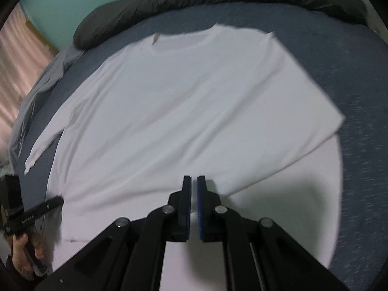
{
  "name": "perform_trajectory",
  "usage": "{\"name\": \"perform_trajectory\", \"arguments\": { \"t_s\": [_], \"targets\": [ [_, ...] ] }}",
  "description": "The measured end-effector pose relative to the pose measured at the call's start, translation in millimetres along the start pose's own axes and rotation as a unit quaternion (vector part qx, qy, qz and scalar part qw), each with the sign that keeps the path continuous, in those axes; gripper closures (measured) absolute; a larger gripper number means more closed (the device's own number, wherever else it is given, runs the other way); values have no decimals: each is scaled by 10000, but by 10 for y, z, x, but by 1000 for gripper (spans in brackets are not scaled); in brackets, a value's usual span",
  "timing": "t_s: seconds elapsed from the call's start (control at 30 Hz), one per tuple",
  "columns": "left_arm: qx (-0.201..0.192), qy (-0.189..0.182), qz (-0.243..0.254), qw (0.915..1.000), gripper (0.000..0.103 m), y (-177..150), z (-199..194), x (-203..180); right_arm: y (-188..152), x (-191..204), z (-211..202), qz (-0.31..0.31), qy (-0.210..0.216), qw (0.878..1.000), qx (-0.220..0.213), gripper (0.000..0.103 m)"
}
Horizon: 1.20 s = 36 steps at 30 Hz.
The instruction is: Fold clothes
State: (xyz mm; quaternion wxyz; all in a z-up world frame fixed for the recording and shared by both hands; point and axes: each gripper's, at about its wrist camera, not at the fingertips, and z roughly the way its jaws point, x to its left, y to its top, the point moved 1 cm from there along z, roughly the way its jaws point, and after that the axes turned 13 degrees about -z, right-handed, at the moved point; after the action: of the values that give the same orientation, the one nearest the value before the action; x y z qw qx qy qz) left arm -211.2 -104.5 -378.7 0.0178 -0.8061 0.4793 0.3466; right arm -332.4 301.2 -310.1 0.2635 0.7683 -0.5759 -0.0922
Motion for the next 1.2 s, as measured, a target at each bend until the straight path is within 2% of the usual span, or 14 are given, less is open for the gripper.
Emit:
{"name": "perform_trajectory", "arguments": {
  "t_s": [0.1, 0.3, 0.43, 0.53, 0.63, 0.7, 0.8, 1.0, 1.2],
  "targets": [
    [9, 6, -2, 10000, 98, -4, 7, -7, -29, -109, 56, 74, -123, 9996, 246, 99],
    [10, 15, -1, 10000, 98, -18, -4, -4, 80, -93, 12, 303, 3, 9994, -150, 99],
    [9, 0, -28, 10000, 98, -52, -63, 34, 242, -60, 172, 258, -63, 9996, -82, 99],
    [3, 1, -57, 10000, 97, -46, -84, 40, 122, -188, 154, 380, -182, 9990, 178, 99],
    [-38, 10, -98, 9999, 97, -30, -123, 65, 49, -187, 110, 560, -222, 9981, 115, 99],
    [-46, 31, -98, 9999, 97, -31, -124, 61, 35, -112, 24, 577, -149, 9982, -95, 99],
    [-54, 67, -81, 9999, 97, -40, -104, 21, 60, 147, -25, 257, 9, 9995, -193, 99],
    [-57, 116, -38, 9999, 98, 8, 20, -129, 33, 554, 155, -362, 119, 9993, 15, 99],
    [-88, 113, -74, 9999, 98, -19, -98, -59, -147, 548, 165, -110, 93, 9999, 85, 99]
  ]
}}
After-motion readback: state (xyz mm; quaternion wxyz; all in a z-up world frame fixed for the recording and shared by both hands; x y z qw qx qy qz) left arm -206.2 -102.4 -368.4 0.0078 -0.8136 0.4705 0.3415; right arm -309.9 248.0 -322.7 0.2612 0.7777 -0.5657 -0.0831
